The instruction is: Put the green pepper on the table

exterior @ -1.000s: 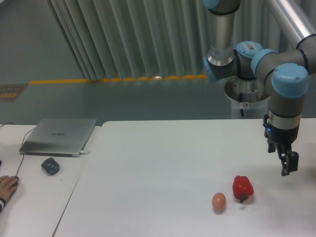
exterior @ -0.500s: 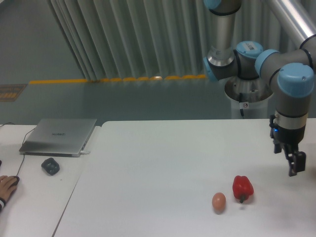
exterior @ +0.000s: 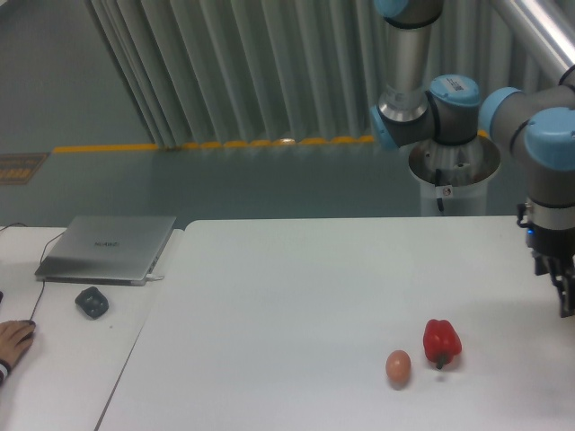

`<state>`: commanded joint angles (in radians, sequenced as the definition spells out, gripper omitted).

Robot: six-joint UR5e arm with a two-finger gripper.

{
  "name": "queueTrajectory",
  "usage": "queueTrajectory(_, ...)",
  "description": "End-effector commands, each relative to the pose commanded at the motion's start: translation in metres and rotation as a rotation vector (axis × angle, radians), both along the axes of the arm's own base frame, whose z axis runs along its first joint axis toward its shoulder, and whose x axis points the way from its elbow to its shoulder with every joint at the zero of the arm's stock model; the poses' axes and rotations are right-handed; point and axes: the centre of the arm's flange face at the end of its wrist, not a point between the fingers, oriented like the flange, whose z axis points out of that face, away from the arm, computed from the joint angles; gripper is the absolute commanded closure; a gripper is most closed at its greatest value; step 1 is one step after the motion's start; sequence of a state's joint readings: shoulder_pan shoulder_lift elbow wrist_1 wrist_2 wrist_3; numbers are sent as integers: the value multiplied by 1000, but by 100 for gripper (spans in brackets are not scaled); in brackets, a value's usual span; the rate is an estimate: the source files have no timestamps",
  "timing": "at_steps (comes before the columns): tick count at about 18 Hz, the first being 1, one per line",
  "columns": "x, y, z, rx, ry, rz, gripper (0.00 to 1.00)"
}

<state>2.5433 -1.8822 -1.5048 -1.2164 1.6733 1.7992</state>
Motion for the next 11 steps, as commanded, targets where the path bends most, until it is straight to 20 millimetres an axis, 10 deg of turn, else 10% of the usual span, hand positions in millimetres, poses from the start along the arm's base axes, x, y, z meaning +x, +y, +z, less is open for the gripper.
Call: queueTrajectory(11, -47, -54, -4, -183, 85, -123, 0)
